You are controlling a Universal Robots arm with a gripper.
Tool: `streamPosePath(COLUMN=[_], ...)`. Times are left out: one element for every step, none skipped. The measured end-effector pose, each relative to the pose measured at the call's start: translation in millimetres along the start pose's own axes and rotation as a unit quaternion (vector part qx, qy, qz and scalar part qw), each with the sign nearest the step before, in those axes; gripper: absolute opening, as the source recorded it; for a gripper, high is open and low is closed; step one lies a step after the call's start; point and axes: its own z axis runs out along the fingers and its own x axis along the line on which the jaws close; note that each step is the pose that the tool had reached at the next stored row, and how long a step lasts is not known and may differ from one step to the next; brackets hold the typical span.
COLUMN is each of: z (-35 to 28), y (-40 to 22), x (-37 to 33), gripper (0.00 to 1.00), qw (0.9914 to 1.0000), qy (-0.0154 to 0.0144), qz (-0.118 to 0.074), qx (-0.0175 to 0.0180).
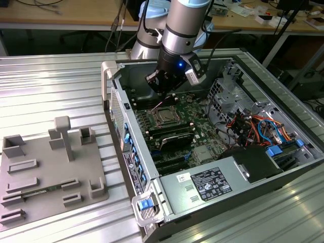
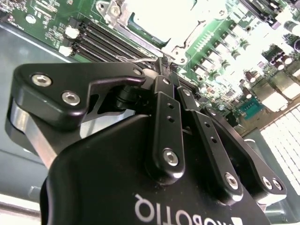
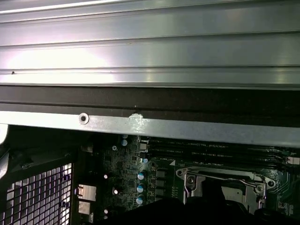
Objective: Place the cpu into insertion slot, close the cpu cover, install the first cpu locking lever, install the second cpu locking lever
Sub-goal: 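Install the first cpu locking lever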
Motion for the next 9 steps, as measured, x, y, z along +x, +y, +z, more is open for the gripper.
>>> streamPosePath(z=[0.8, 1.3, 1.6, 1.8, 2.1, 2.3, 2.4, 2.5, 2.5], y=[0.2, 0.2, 0.2, 0.2, 0.2, 0.2, 0.2, 0.2, 0.2], x=[-2.5, -3.9, -4.8, -5.2, -5.7, -5.8, -5.9, -6.1, -6.1], gripper=[0.11, 0.11, 0.11, 0.11, 0.11, 0.11, 0.11, 0.11, 0.11], qw=[1.0, 1.0, 1.0, 1.0, 1.0, 1.0, 1.0, 1.0, 1.0], qy=[0.0, 0.0, 0.0, 0.0, 0.0001, 0.0001, 0.0, 0.0001, 0.0001], qz=[0.0, -0.001, -0.001, -0.001, -0.001, -0.001, -0.001, -0.001, -0.001], qx=[0.0, -0.0001, 0.0, 0.0, 0.0001, 0.0001, 0.0001, 0.0001, 0.0001])
